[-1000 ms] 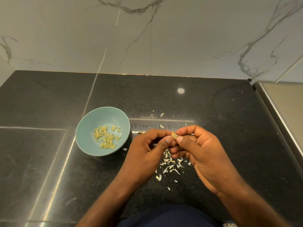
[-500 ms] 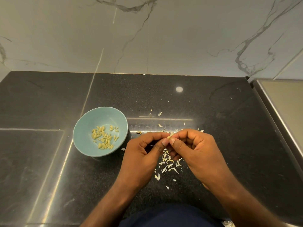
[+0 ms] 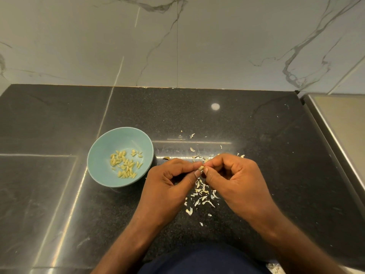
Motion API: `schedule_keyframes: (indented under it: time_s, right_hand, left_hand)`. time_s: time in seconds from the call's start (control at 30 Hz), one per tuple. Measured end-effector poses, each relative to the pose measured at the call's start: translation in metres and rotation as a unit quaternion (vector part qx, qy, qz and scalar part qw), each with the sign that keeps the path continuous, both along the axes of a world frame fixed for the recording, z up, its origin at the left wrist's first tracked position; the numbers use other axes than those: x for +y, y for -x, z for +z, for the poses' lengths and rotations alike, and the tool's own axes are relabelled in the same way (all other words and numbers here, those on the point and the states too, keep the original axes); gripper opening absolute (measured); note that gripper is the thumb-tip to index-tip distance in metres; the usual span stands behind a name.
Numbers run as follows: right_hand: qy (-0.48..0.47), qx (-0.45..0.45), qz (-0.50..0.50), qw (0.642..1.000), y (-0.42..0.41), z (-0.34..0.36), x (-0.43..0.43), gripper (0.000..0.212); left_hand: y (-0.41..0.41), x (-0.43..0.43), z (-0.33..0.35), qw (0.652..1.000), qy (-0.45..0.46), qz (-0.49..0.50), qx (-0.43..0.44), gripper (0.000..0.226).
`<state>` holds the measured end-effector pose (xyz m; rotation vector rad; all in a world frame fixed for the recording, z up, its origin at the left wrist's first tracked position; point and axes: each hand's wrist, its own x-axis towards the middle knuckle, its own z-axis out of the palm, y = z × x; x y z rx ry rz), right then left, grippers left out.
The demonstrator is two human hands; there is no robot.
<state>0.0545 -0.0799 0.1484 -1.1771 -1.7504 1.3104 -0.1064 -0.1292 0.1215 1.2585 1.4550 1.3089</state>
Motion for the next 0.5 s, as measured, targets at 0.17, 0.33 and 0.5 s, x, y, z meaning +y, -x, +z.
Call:
schedule_keyframes:
  time_s: [0.17,0.33,0.5]
  right_hand:
    - [0.021,0.005,0.001,1.0,0.003,0.0,0.001,0.013]
    - [0.129,0.114,-0.026,0.985,0.009,-0.002,0.002,0.004]
    - [0.244,0.183,-0.007,0.952,0.009,0.005,0.005,0.022]
  left_hand:
    - [0.003,-0.004,-0.002,1.0,-0.019,0.003,0.005,0.02]
    - [-0.001,-0.003,0.0,0.997,-0.07,0.022,0.009,0.019]
    - [0.002,0.001,0.004,0.991,-0.116,0.031,0.06,0.026]
